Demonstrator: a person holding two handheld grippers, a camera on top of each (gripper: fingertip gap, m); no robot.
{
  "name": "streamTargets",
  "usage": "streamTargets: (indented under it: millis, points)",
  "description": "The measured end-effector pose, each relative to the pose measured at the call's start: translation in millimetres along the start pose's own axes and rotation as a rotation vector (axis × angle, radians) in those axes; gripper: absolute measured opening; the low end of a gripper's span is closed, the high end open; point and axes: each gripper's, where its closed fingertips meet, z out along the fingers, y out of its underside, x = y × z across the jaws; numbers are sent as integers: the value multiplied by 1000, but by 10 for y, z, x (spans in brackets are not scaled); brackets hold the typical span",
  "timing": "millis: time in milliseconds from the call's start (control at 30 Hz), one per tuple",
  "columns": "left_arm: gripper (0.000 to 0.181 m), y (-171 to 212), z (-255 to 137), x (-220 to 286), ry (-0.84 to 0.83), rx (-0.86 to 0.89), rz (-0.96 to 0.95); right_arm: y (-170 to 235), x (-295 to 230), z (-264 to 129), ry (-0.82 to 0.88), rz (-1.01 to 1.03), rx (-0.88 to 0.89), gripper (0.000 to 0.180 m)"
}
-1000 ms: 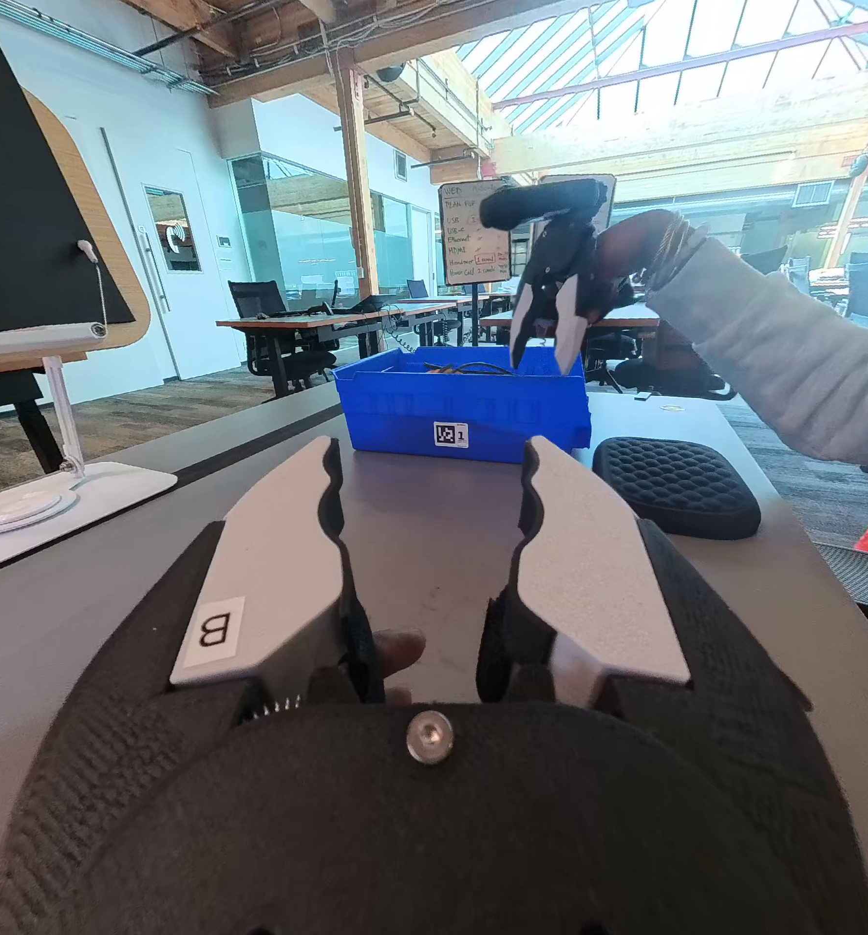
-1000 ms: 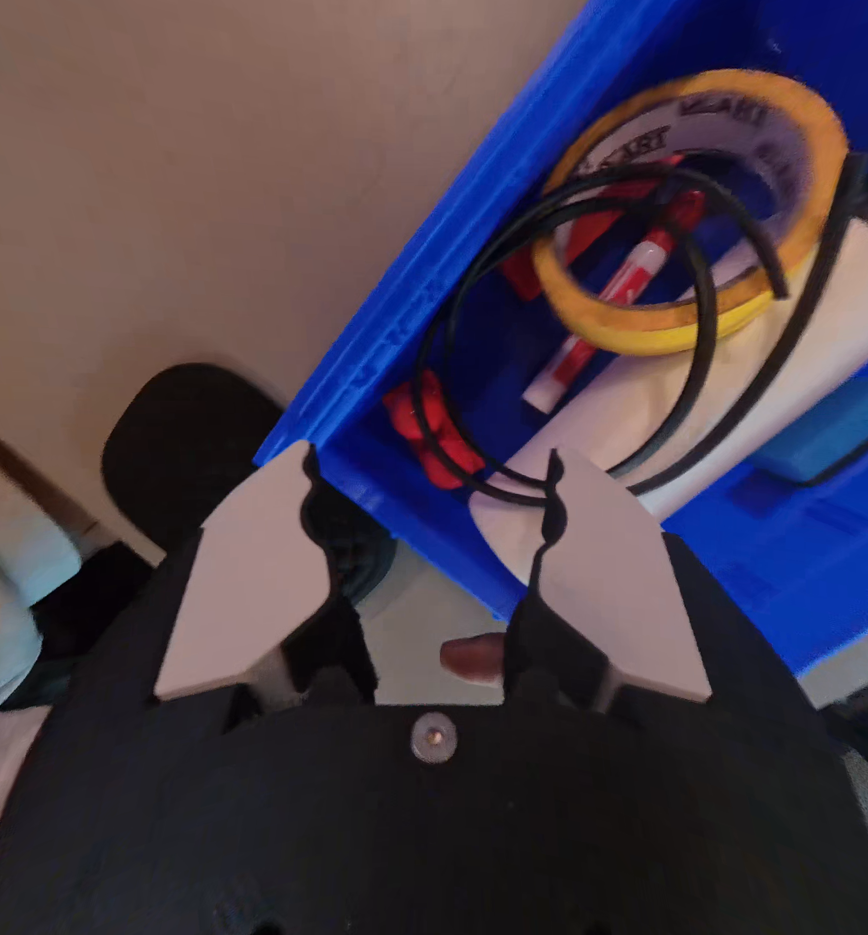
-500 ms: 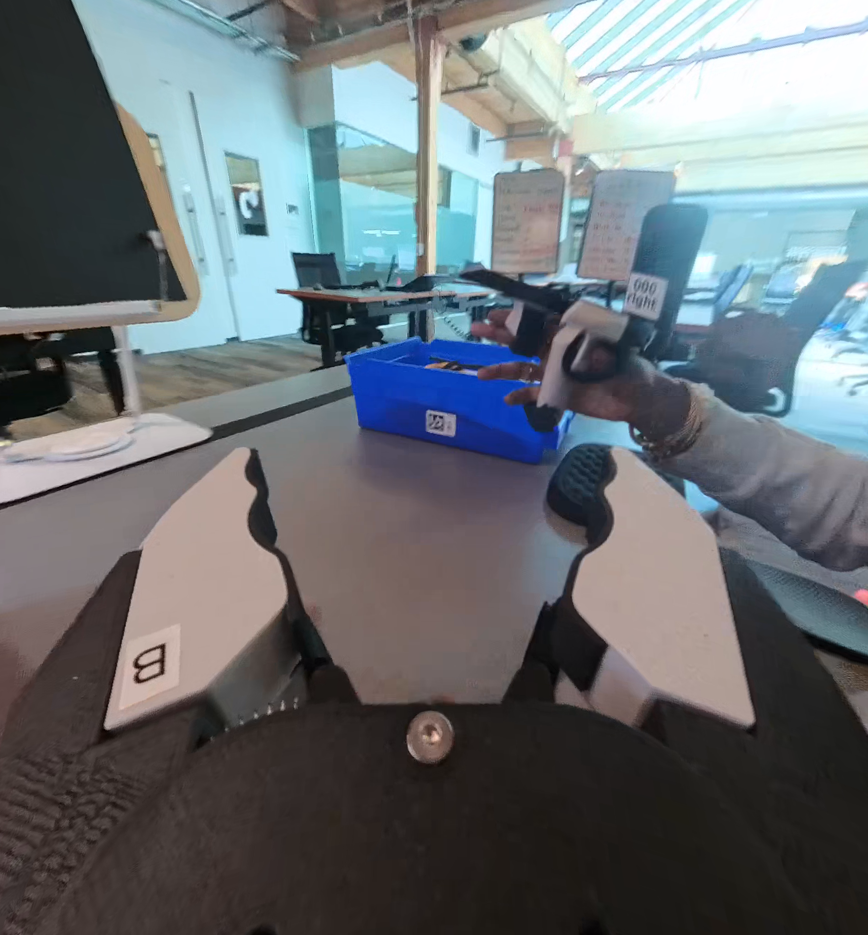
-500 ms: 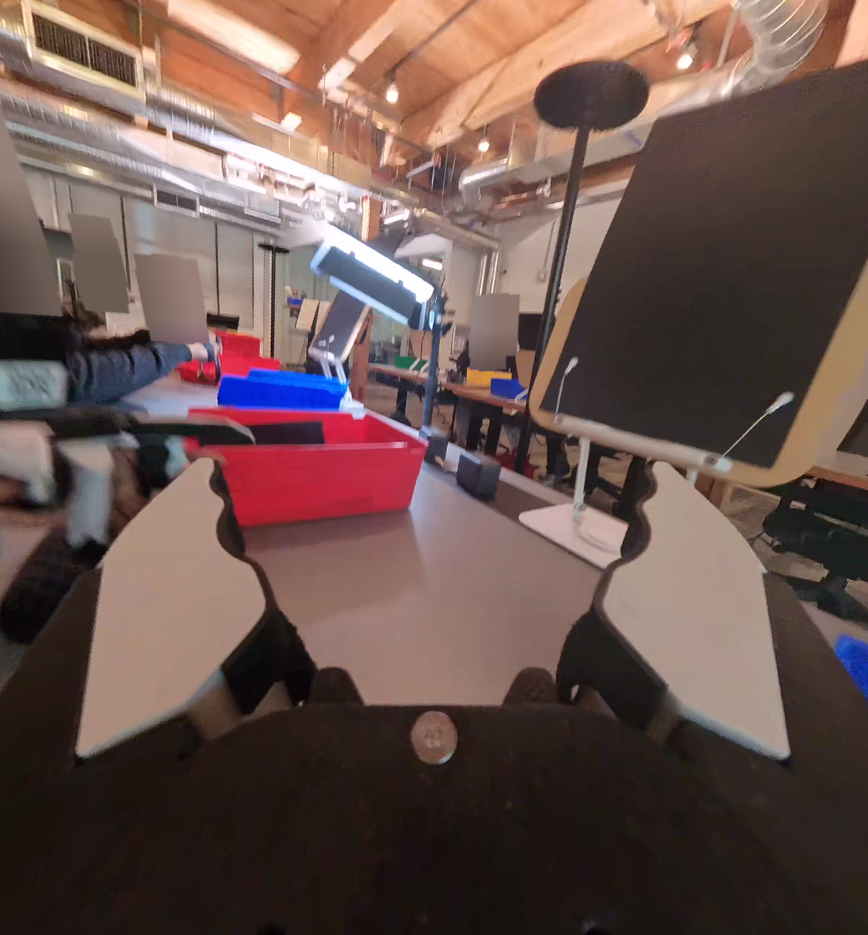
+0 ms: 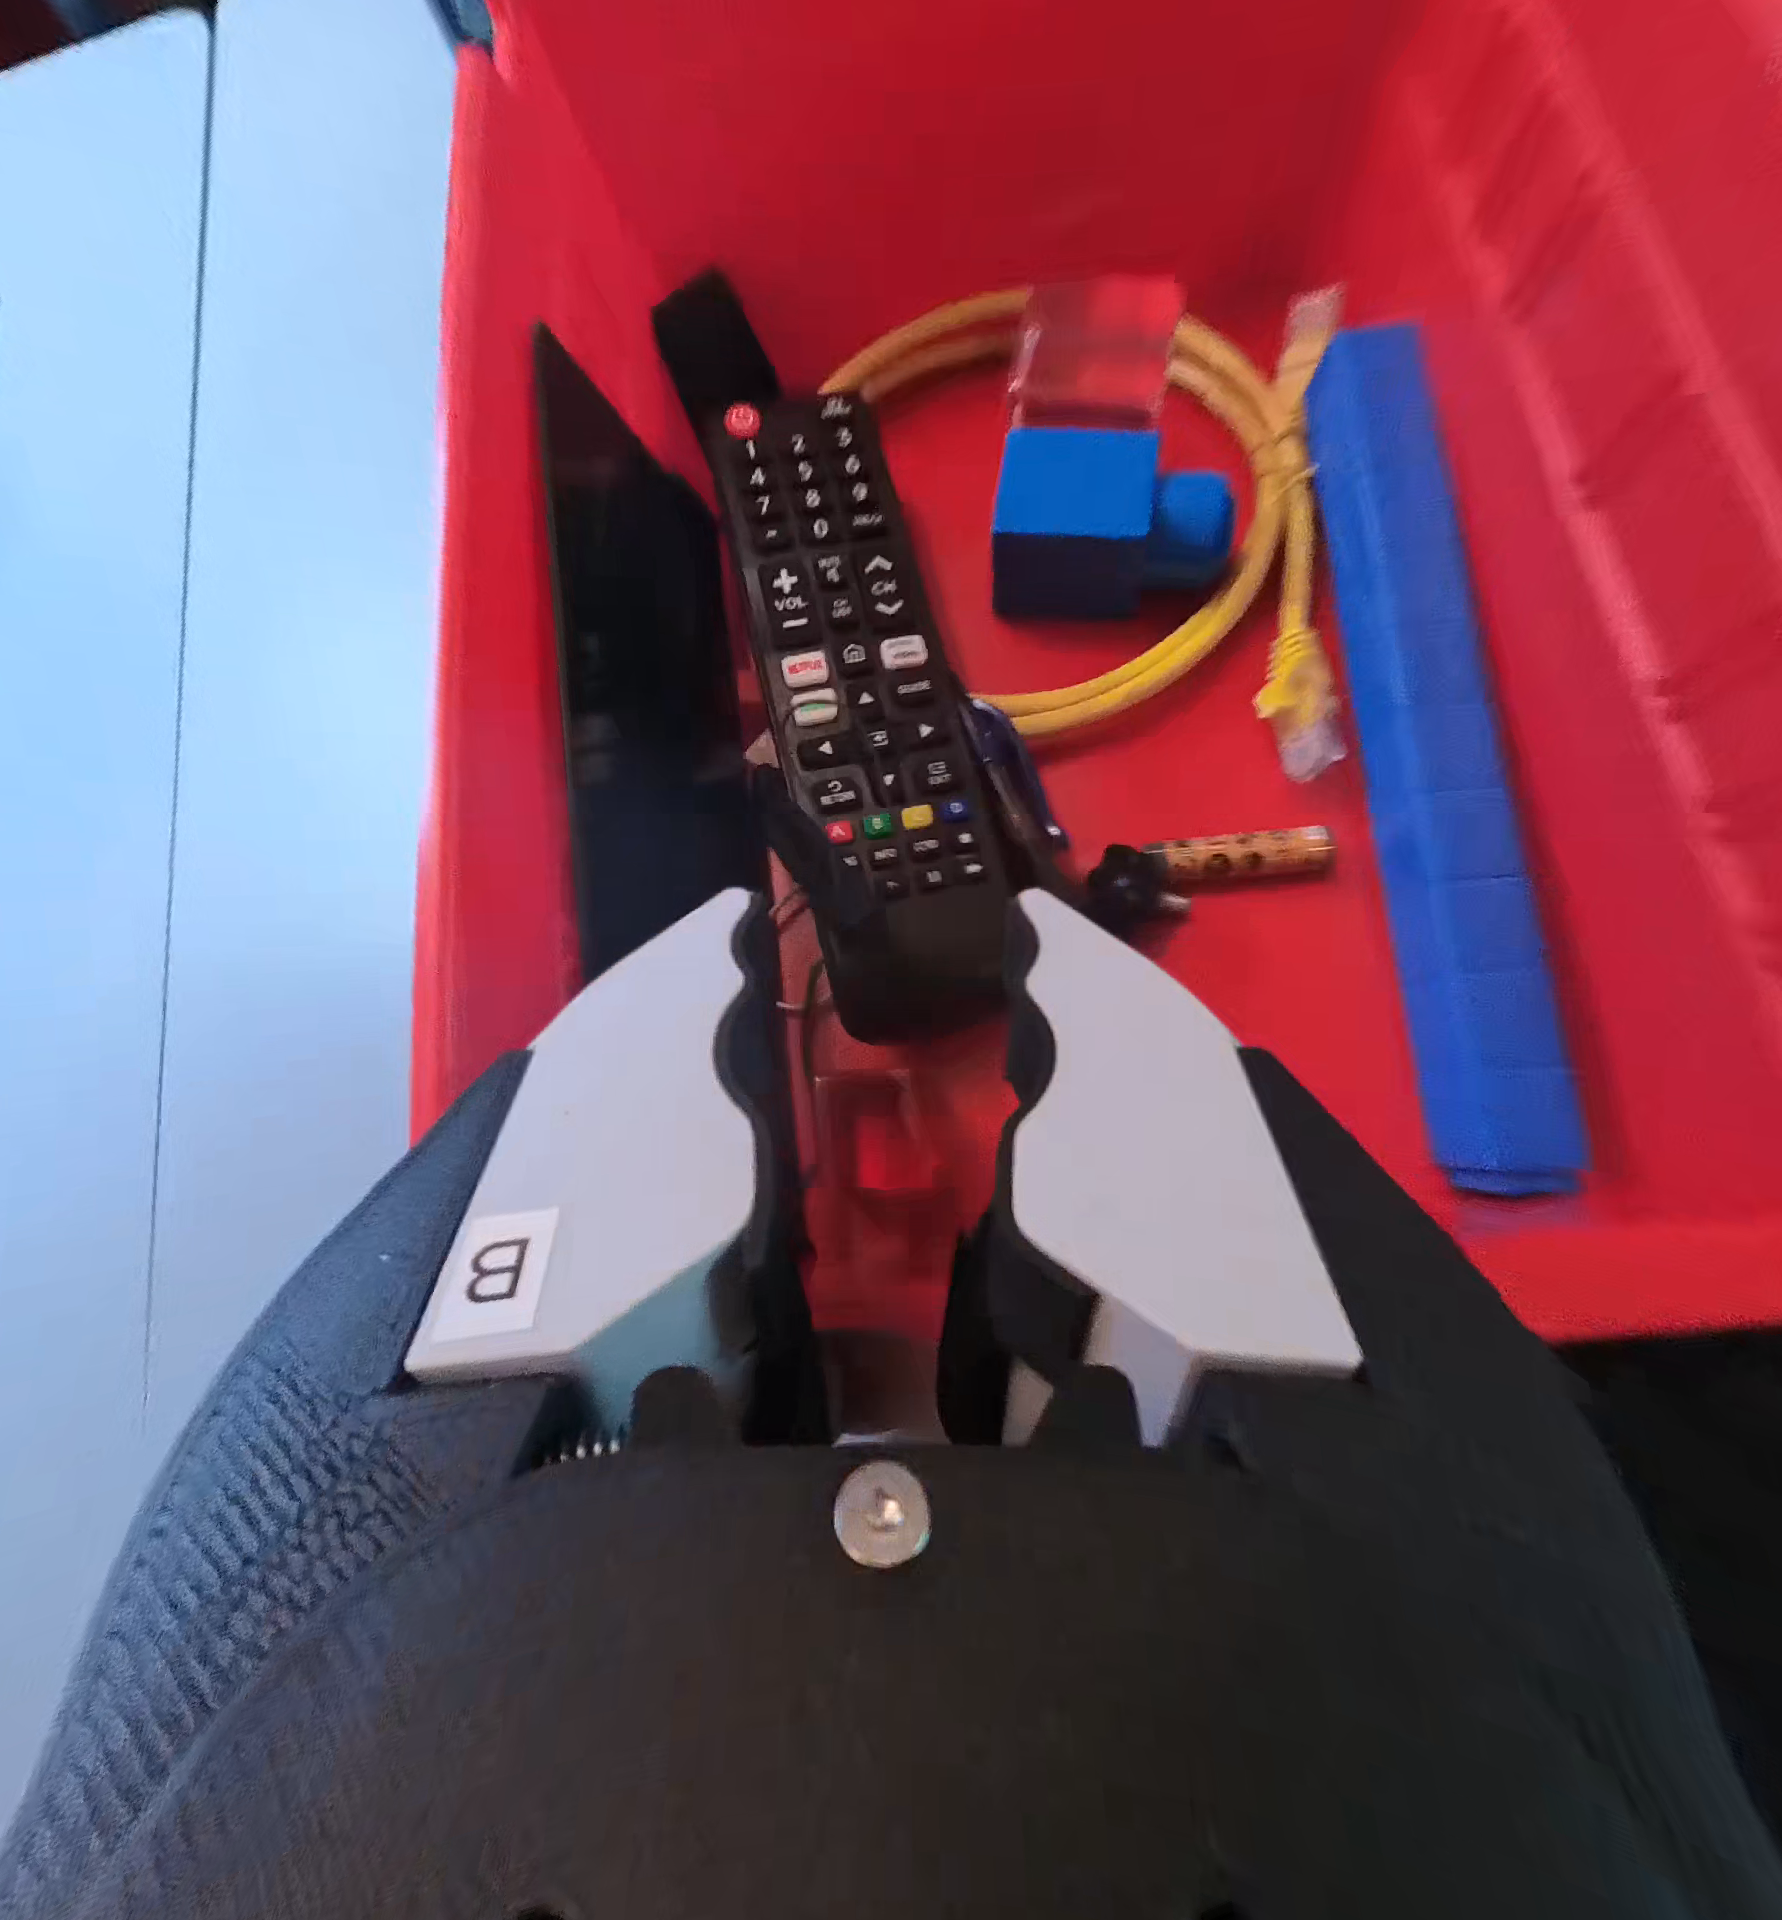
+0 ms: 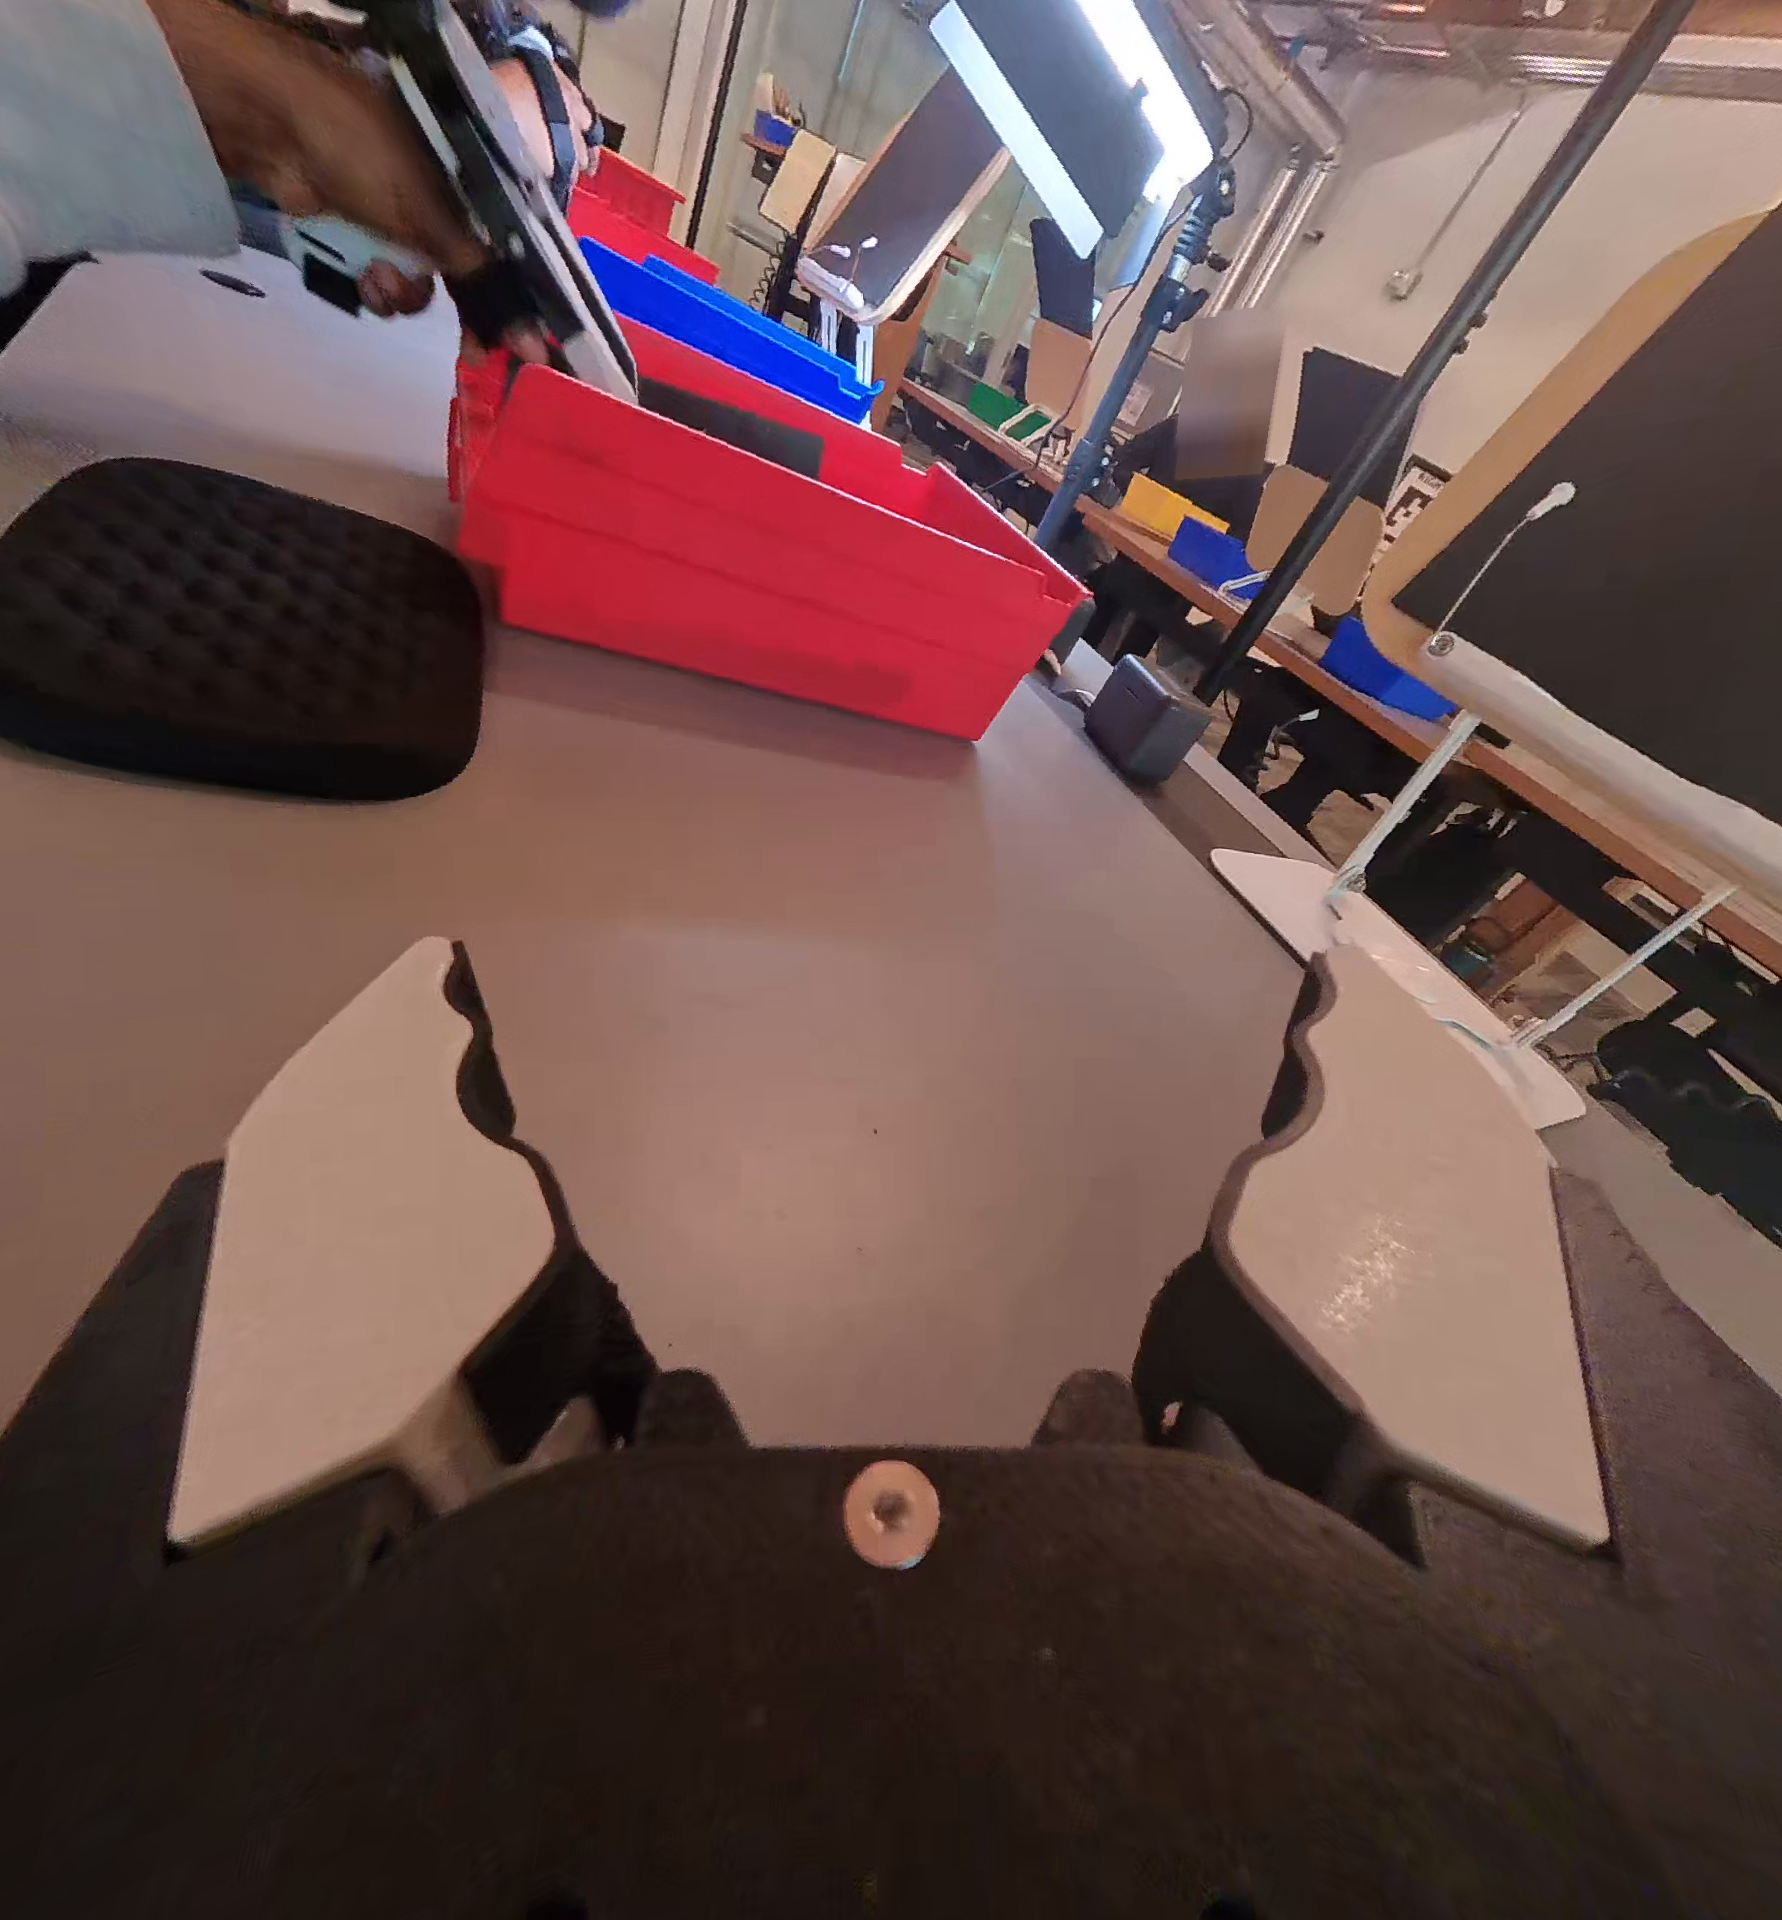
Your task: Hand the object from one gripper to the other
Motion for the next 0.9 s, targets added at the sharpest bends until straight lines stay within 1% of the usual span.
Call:
streamTargets:
  millis: [33,67,100,167,233,333,367,467,533,633,700,733,800,900]
  points:
    - [36,41,85,-27,-20,-33,23,-2,10,-8,1,7,5,141]
    - [18,75,147,-48,-38,-61,54,-5,15,-12,0,16,9,140]
    - [15,82,177,-67,-57,-69,70,-9,18,-15,-2,25,14,140]
    - [14,-9,126,-64,-76,-18,59,-7,7,-17,-10,32,15,137]
    - [13,-186,-44,-61,-90,85,44,11,-14,-14,-18,17,2,136]
    - [12,-541,-424,-38,-96,318,50,-5,-37,-5,-26,11,7,136]
    - [12,-674,-572,18,-65,417,24,-14,-45,-3,-30,21,13,135]
    - [12,-1061,-1060,349,133,727,-31,-8,-58,5,-40,36,14,132]
    - [12,-1210,-1320,594,253,845,-45,-4,-62,8,-45,32,11,127]
    - [12,-1319,-1612,1215,503,963,22,-110,-93,12,-64,11,47,113]
    - [12,-1306,-1646,1642,616,981,75,-286,-138,21,-94,10,103,97]
    - [12,-1280,-1608,1863,672,963,100,-398,-179,31,-124,20,135,90]
    - [12,-1213,-1431,2286,756,886,152,-615,-231,83,-170,43,169,86]
    - [12,-1112,-1047,2805,808,730,239,-737,-226,234,-199,53,92,65]
